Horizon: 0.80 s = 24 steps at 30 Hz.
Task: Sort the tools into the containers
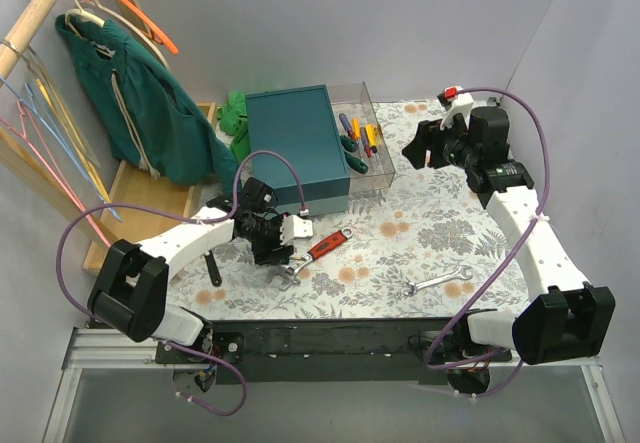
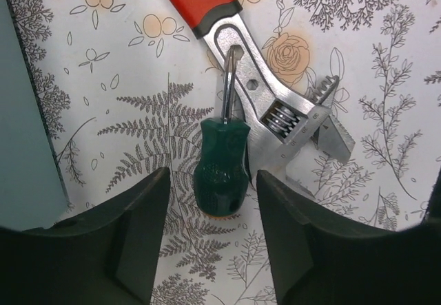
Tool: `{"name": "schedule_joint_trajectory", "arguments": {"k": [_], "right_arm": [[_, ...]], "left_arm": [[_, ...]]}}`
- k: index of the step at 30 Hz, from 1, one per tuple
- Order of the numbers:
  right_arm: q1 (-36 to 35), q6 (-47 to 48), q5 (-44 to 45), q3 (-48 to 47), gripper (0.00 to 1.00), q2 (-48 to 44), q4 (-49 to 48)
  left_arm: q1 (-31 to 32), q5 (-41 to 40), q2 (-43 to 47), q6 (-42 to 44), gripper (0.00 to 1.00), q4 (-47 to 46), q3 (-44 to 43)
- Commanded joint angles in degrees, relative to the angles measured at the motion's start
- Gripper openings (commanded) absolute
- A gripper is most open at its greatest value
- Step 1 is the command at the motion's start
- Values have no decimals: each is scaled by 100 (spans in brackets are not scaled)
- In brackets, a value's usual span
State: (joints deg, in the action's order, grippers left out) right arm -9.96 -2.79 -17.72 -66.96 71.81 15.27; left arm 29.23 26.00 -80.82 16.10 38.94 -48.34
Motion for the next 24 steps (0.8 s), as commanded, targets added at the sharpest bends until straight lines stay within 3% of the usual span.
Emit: {"name": "schedule_joint_trajectory", "arguments": {"k": [1,9,12,17,24], "right_arm": [[81,-81,-83,174,70,-158,-164],[178,-161,-127,333,69,-211,-235],[213,-170,-127,315,69,-194,-235],[240,-117,-101,219,69,-141,-164],[257,-82,-57,148,69,-53,-164]], "left_arm": [[100,-130,-92,-1,48,-352,114],[135,-358,-145,209,42,-361,395],[135,-350,-198,192,35,-413,448],[179,123,-260,-28,14,279,-410],[188,1055,382,288,2,1405,-1564]]}}
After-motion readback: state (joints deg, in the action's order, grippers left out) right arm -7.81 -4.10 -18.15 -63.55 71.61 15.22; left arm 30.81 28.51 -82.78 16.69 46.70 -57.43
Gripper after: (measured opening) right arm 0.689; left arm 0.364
